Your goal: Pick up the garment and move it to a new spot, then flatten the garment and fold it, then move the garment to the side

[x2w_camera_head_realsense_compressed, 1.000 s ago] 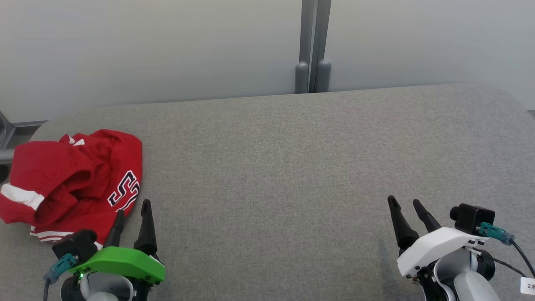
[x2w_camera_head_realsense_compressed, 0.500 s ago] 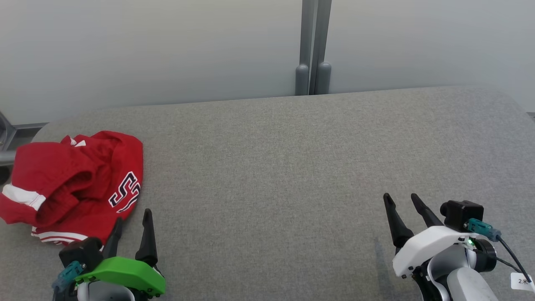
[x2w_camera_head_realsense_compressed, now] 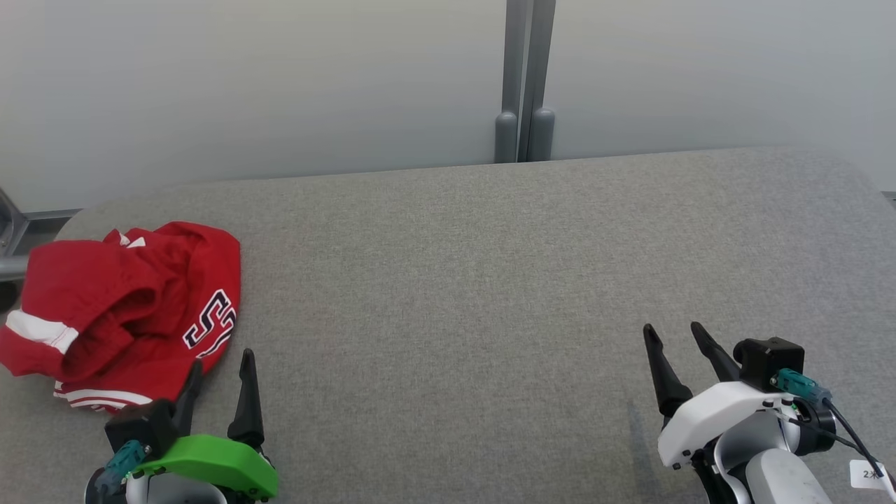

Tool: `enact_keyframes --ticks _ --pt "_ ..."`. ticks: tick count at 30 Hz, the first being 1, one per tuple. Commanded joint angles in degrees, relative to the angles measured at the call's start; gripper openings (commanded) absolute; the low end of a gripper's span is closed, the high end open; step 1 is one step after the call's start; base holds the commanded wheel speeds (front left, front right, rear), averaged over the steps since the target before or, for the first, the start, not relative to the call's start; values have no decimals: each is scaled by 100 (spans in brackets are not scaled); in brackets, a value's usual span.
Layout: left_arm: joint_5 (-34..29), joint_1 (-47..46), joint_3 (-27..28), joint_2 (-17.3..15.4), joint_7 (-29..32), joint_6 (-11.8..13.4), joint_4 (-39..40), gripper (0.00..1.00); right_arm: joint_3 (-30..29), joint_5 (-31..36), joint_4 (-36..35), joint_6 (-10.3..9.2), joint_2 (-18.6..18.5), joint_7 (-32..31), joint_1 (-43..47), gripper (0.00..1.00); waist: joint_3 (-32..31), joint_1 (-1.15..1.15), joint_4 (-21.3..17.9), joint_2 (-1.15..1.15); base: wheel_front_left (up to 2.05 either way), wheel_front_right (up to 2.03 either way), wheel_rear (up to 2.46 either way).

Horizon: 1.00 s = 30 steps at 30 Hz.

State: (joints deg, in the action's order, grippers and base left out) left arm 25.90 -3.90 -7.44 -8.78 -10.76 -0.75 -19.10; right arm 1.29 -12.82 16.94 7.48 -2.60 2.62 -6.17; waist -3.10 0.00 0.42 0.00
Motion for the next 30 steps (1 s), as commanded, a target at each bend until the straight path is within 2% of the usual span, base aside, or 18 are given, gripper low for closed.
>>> enact_keyframes --ticks 1,16,30 --pt "-74 64 8 -34 -61 10 46 100 19 78 0 2 -32 43 -55 100 -3 0 -5 0 0 0 0" --pt "-410 210 -71 -77 -104 71 140 100 84 554 13 2 -37 139 6 100 -66 0 -50 0 0 0 0" --pt "-509 311 -95 -79 -112 127 215 100 117 670 64 1 -40 203 42 100 -89 0 -44 0 0 0 0"
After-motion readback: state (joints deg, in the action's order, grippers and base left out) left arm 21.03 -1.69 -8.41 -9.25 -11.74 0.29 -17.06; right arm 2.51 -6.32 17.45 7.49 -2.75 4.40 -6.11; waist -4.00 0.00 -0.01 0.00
